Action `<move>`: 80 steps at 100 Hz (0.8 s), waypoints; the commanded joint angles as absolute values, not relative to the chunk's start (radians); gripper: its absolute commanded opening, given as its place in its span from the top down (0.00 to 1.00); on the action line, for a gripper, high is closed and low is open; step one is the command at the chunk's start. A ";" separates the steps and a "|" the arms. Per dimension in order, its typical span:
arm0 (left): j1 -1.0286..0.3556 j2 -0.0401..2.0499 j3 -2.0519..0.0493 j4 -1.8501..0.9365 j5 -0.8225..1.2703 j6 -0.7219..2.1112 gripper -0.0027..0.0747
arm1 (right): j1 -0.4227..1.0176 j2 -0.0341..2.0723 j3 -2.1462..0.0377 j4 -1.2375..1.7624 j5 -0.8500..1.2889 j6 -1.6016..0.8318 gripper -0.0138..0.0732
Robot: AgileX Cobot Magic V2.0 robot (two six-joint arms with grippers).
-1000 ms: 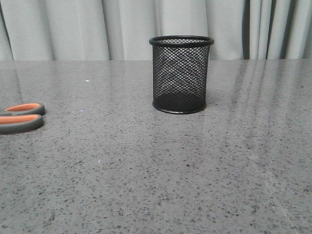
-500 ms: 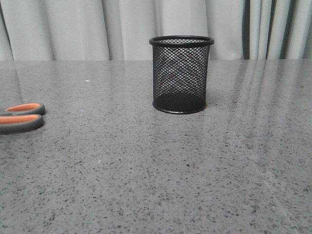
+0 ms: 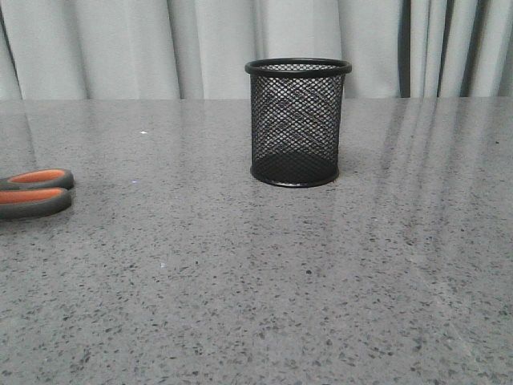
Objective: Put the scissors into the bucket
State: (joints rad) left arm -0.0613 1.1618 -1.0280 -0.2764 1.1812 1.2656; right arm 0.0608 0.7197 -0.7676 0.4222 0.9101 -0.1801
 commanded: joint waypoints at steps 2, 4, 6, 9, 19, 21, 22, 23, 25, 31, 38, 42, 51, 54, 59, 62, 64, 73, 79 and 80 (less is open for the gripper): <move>-0.062 1.190 -1.064 -0.298 1.113 1.317 0.45 | 0.064 0.727 -0.802 0.432 0.865 -0.195 0.23; -0.062 1.200 -1.064 -0.298 1.108 1.317 0.45 | 0.064 0.727 -0.802 0.432 0.865 -0.195 0.23; -0.062 1.210 -1.064 -0.298 1.106 1.317 0.45 | 0.064 0.727 -0.802 0.432 0.865 -0.195 0.23; -0.062 1.222 -1.064 -0.298 1.106 1.322 0.45 | 0.064 0.727 -0.802 0.432 0.865 -0.196 0.23; -0.062 1.263 -1.064 -0.296 1.092 1.362 0.45 | 0.064 0.727 -0.802 0.432 0.865 -0.196 0.23; -0.062 1.271 -1.064 -0.296 1.087 1.367 0.45 | 0.064 0.727 -0.802 0.432 0.865 -0.196 0.23; -0.062 1.274 -1.064 -0.296 1.082 1.367 0.45 | 0.064 0.727 -0.802 0.432 0.865 -0.196 0.23; -0.062 1.279 -1.064 -0.296 1.080 1.367 0.45 | 0.064 0.727 -0.802 0.432 0.865 -0.196 0.23; -0.062 1.286 -1.064 -0.296 1.074 1.367 0.45 | 0.064 0.727 -0.802 0.432 0.865 -0.196 0.23; -0.062 1.304 -1.064 -0.296 1.058 1.367 0.45 | 0.064 0.727 -0.802 0.432 0.865 -0.196 0.23; -0.062 1.325 -1.067 -0.296 1.044 1.385 0.45 | 0.064 0.727 -0.802 0.432 0.865 -0.196 0.23; -0.062 1.338 -1.074 -0.296 1.042 1.405 0.45 | 0.064 0.727 -0.802 0.432 0.865 -0.196 0.23; -0.062 1.373 -1.097 -0.296 1.042 1.420 0.45 | 0.064 0.727 -0.802 0.432 0.865 -0.199 0.23; -0.062 1.385 -1.106 -0.298 1.044 1.420 0.45 | 0.064 0.727 -0.802 0.432 0.865 -0.199 0.23; -0.062 1.404 -1.122 -0.298 1.046 1.420 0.45 | 0.064 0.727 -0.802 0.432 0.865 -0.199 0.23; -0.062 1.415 -1.133 -0.298 1.046 1.420 0.45 | 0.064 0.727 -0.802 0.432 0.865 -0.199 0.23; -0.062 1.424 -1.138 -0.298 1.051 1.420 0.45 | 0.064 0.727 -0.802 0.432 0.865 -0.199 0.23; -0.062 1.465 -1.160 -0.296 1.083 1.420 0.45 | 0.064 0.727 -0.802 0.432 0.864 -0.199 0.23; -0.062 1.494 -1.172 -0.291 1.117 1.422 0.45 | 0.064 0.727 -0.800 0.432 0.863 -0.199 0.23; -0.062 1.497 -1.174 -0.291 1.122 1.421 0.45 | 0.064 0.727 -0.800 0.432 0.863 -0.199 0.23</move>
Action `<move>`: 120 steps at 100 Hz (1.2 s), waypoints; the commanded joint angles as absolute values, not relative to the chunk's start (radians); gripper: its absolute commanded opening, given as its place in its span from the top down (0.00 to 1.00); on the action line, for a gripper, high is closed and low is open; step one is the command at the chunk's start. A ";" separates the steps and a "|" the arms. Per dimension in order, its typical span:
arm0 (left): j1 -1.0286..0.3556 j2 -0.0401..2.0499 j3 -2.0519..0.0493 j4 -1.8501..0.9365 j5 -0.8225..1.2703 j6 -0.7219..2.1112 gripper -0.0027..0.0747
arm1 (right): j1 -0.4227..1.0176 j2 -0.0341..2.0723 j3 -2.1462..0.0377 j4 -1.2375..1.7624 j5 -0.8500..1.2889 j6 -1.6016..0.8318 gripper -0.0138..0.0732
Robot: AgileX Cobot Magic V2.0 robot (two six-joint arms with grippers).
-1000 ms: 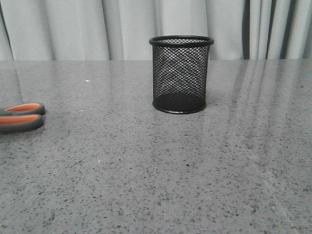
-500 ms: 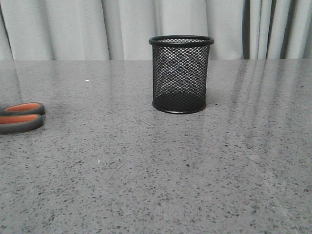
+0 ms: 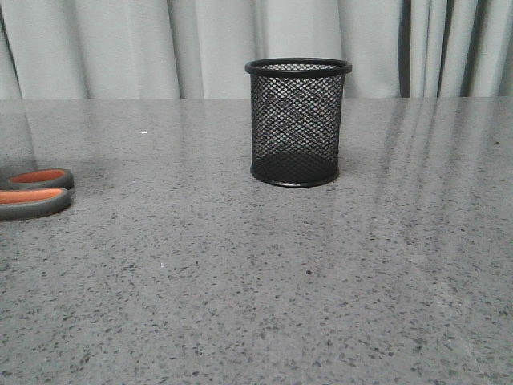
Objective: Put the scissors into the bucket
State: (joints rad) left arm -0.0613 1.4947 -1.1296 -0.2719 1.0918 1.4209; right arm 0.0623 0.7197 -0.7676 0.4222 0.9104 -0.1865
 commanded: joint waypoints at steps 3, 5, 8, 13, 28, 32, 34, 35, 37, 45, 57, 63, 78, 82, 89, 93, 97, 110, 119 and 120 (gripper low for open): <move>-0.062 1.508 -1.180 -0.288 1.141 1.426 0.45 | 0.064 0.727 -0.800 0.432 0.863 -0.199 0.23; -0.062 1.516 -1.185 -0.286 1.151 1.430 0.45 | 0.064 0.727 -0.800 0.432 0.863 -0.199 0.23; -0.062 1.528 -1.188 -0.286 1.159 1.438 0.45 | 0.064 0.727 -0.800 0.432 0.863 -0.199 0.23; -0.062 1.541 -1.195 -0.286 1.172 1.446 0.45 | 0.064 0.727 -0.800 0.432 0.863 -0.199 0.23; -0.062 1.564 -1.195 -0.286 1.174 1.454 0.45 | 0.064 0.727 -0.800 0.432 0.863 -0.202 0.23; -0.062 1.568 -1.195 -0.286 1.172 1.464 0.45 | 0.064 0.727 -0.800 0.432 0.863 -0.202 0.23; -0.062 1.570 -1.195 -0.286 1.172 1.466 0.45 | 0.064 0.727 -0.800 0.432 0.863 -0.202 0.23; -0.062 1.570 -1.195 -0.286 1.172 1.468 0.45 | 0.064 0.727 -0.800 0.432 0.863 -0.202 0.23; -0.062 1.572 -1.195 -0.286 1.172 1.468 0.45 | 0.064 0.727 -0.800 0.432 0.863 -0.202 0.23; -0.062 1.581 -1.195 -0.290 1.172 1.470 0.45 | 0.064 0.727 -0.800 0.432 0.861 -0.202 0.23; -0.062 1.605 -1.195 -0.292 1.177 1.470 0.45 | 0.064 0.727 -0.800 0.432 0.857 -0.202 0.23; -0.062 1.613 -1.195 -0.292 1.177 1.470 0.45 | 0.064 0.727 -0.800 0.432 0.857 -0.202 0.23; -0.062 1.617 -1.195 -0.292 1.177 1.480 0.45 | 0.064 0.727 -0.800 0.432 0.857 -0.202 0.23; -0.062 1.617 -1.195 -0.292 1.177 1.487 0.45 | 0.064 0.727 -0.800 0.432 0.857 -0.202 0.23; -0.062 1.617 -1.195 -0.294 1.193 1.489 0.51 | 0.064 0.727 -0.800 0.432 0.857 -0.202 0.23; -0.062 1.617 -1.195 -0.294 1.203 1.489 0.56 | 0.064 0.727 -0.800 0.432 0.857 -0.202 0.23; -0.062 1.617 -1.195 -0.294 1.212 1.489 0.62 | 0.064 0.727 -0.800 0.432 0.857 -0.202 0.23; -0.062 1.617 -1.195 -0.306 1.248 1.487 0.83 | 0.064 0.727 -0.800 0.432 0.854 -0.202 0.23; -0.062 1.617 -1.195 -0.329 1.257 1.448 0.95 | 0.064 0.727 -0.800 0.432 0.854 -0.202 0.23; -0.062 1.617 -1.195 -0.330 1.257 1.443 0.96 | 0.064 0.727 -0.800 0.432 0.854 -0.202 0.23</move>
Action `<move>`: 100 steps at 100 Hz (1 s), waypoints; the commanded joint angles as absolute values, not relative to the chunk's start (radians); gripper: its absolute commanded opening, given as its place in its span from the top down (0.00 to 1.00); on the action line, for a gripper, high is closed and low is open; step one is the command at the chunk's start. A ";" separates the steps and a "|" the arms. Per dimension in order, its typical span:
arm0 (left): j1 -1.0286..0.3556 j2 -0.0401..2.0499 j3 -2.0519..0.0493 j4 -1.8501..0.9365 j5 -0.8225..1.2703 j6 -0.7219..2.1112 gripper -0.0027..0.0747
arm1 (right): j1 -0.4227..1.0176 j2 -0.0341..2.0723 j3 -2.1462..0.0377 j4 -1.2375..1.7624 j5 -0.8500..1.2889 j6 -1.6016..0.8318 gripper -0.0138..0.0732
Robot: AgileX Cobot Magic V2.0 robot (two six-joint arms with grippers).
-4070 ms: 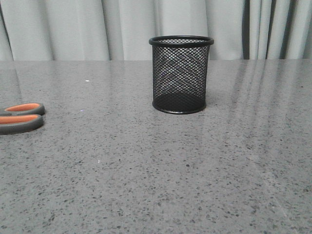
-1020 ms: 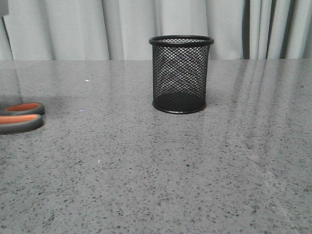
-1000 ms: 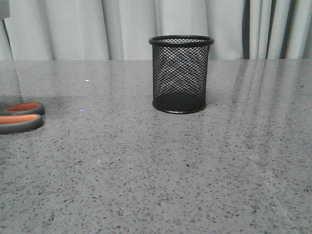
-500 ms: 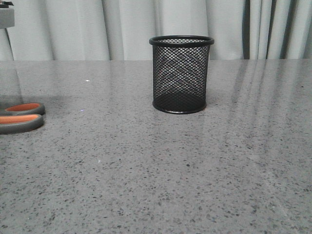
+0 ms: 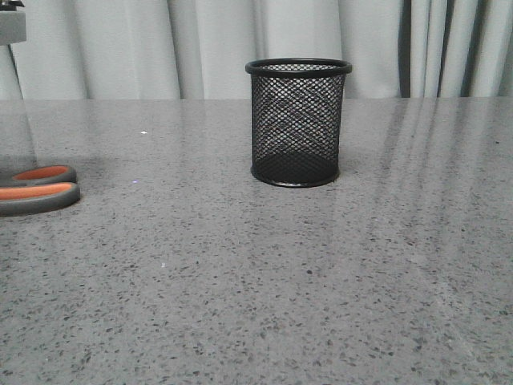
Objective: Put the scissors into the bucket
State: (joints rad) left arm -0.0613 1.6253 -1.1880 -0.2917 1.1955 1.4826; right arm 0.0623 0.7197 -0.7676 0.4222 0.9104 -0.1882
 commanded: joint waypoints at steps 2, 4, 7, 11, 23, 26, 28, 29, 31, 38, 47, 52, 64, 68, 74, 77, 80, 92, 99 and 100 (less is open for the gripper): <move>-0.062 1.617 -1.197 -0.334 1.257 1.430 0.98 | 0.064 0.727 -0.800 0.432 0.854 -0.202 0.23; -0.062 1.617 -1.201 -0.336 1.257 1.421 0.98 | 0.064 0.727 -0.800 0.432 0.854 -0.202 0.23; -0.062 1.617 -1.204 -0.338 1.257 1.410 0.98 | 0.064 0.727 -0.800 0.432 0.854 -0.202 0.23; -0.062 1.617 -1.214 -0.341 1.257 1.405 0.98 | 0.064 0.727 -0.800 0.432 0.854 -0.202 0.23; -0.067 1.588 -1.247 -0.353 1.257 1.384 0.98 | 0.064 0.727 -0.800 0.432 0.854 -0.202 0.23; -0.074 1.575 -1.259 -0.349 1.257 1.379 0.98 | 0.064 0.727 -0.800 0.432 0.854 -0.202 0.23; -0.080 1.569 -1.267 -0.342 1.257 1.374 0.98 | 0.064 0.727 -0.800 0.432 0.854 -0.202 0.23; -0.085 1.563 -1.270 -0.339 1.257 1.372 0.98 | 0.064 0.727 -0.800 0.432 0.854 -0.202 0.23; -0.094 1.554 -1.281 -0.332 1.257 1.369 0.98 | 0.064 0.727 -0.800 0.432 0.854 -0.202 0.23; -0.127 1.523 -1.317 -0.304 1.257 1.349 0.98 | 0.064 0.727 -0.800 0.432 0.854 -0.202 0.23; -0.171 1.483 -1.369 -0.286 1.257 1.310 0.98 | 0.064 0.727 -0.800 0.452 0.854 -0.202 0.23; -0.204 1.462 -1.399 -0.274 1.257 1.283 0.98 | 0.064 0.727 -0.800 0.481 0.851 -0.202 0.23; -0.280 1.411 -1.472 -0.242 1.257 1.222 0.98 | 0.064 0.727 -0.802 0.600 0.849 -0.261 0.23; -0.304 1.392 -1.495 -0.233 1.255 1.208 0.98 | 0.064 0.727 -0.802 0.660 0.845 -0.291 0.23; -0.351 1.370 -1.532 -0.217 1.255 1.190 0.98 | 0.064 0.727 -0.802 0.750 0.838 -0.338 0.23; -0.373 1.359 -1.548 -0.213 1.255 1.178 0.98 | 0.064 0.727 -0.802 0.796 0.833 -0.359 0.23; -0.401 1.349 -1.563 -0.213 1.255 1.168 0.98 | 0.064 0.727 -0.802 0.857 0.828 -0.378 0.23; -0.494 1.323 -1.616 -0.213 1.255 1.134 0.98 | 0.064 0.727 -0.802 1.070 0.805 -0.468 0.23; -0.550 1.319 -1.641 -0.211 1.255 1.093 0.98 | 0.064 0.727 -0.802 1.195 0.802 -0.531 0.23; -0.556 1.319 -1.645 -0.211 1.255 1.084 0.98 | 0.064 0.727 -0.802 1.207 0.802 -0.544 0.23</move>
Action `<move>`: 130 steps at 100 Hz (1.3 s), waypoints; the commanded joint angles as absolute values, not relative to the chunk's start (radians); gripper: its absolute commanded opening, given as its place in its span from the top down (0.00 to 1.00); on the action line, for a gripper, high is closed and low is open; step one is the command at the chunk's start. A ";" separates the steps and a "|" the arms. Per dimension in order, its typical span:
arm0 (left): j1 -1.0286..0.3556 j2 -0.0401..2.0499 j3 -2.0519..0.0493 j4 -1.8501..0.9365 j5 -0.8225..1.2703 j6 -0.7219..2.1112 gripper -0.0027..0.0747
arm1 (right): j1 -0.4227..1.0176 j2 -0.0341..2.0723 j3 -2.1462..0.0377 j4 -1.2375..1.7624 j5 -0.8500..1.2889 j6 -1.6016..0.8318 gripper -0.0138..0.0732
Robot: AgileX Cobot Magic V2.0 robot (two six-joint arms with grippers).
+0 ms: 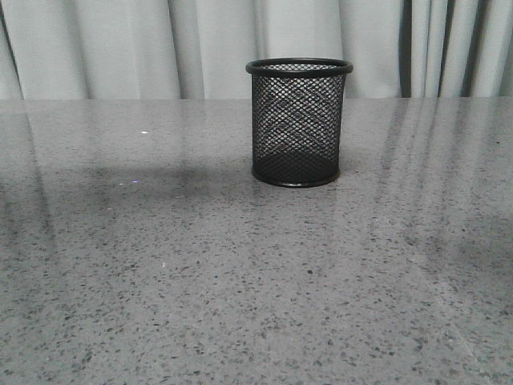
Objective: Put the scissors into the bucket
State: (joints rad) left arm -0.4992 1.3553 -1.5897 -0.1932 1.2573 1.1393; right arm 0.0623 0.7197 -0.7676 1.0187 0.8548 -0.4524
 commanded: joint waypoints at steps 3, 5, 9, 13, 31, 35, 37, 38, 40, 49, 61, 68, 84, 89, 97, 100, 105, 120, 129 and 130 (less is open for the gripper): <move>-0.578 1.319 -1.653 -0.209 1.255 1.066 0.98 | 0.064 0.727 -0.802 1.257 0.802 -0.564 0.23; -0.595 1.319 -1.658 -0.205 1.255 1.055 0.98 | 0.064 0.727 -0.802 1.273 0.802 -0.574 0.23; -0.630 1.319 -1.663 -0.199 1.246 1.045 0.98 | 0.064 0.737 -0.802 1.318 0.802 -0.598 0.23; -0.667 1.319 -1.663 -0.195 1.233 1.045 0.98 | 0.064 0.747 -0.802 1.356 0.809 -0.617 0.23; -0.804 1.319 -1.663 -0.156 1.138 1.010 0.98 | 0.064 0.807 -0.818 1.498 0.880 -0.730 0.23; -0.828 1.319 -1.663 -0.141 1.113 0.987 0.98 | 0.064 0.825 -0.824 1.517 0.899 -0.737 0.23; -0.837 1.319 -1.663 -0.133 1.103 0.977 0.98 | 0.064 0.835 -0.830 1.525 0.909 -0.737 0.23; -0.840 1.319 -1.663 -0.130 1.101 0.973 0.98 | 0.064 0.838 -0.833 1.528 0.914 -0.739 0.23; -0.848 1.319 -1.663 -0.123 1.092 0.965 0.98 | 0.064 0.847 -0.837 1.528 0.923 -0.739 0.23; -0.868 1.319 -1.663 -0.121 1.076 0.959 0.98 | 0.064 0.888 -0.861 1.542 0.958 -0.779 0.23; -0.876 1.321 -1.663 -0.121 1.035 0.916 0.98 | 0.064 0.940 -0.891 1.602 1.004 -0.842 0.23; -0.876 1.321 -1.663 -0.129 1.004 0.911 0.98 | 0.064 0.972 -0.911 1.601 1.026 -0.853 0.23; -0.876 1.325 -1.663 -0.158 0.948 0.911 0.98 | 0.064 1.044 -0.960 1.605 1.090 -0.853 0.28; -0.876 1.332 -1.663 -0.158 0.943 0.911 0.98 | 0.064 1.060 -0.974 1.605 1.097 -0.853 0.35; -0.876 1.342 -1.663 -0.160 0.943 0.911 0.98 | 0.064 1.078 -0.990 1.607 1.102 -0.853 0.51; -0.876 1.345 -1.663 -0.164 0.943 0.911 0.98 | 0.064 1.084 -0.992 1.607 1.104 -0.853 0.58; -0.876 1.349 -1.663 -0.180 0.943 0.911 0.98 | 0.064 1.088 -0.994 1.607 1.105 -0.860 0.69; -0.876 1.352 -1.663 -0.195 0.943 0.911 0.82 | 0.064 1.092 -0.994 1.607 1.089 -0.863 0.92; -0.876 1.352 -1.663 -0.183 0.952 0.911 0.57 | 0.064 1.092 -0.994 1.607 1.064 -0.867 0.91; -0.876 1.352 -1.663 -0.180 0.952 0.911 0.55 | 0.064 1.092 -0.994 1.607 1.064 -0.867 0.91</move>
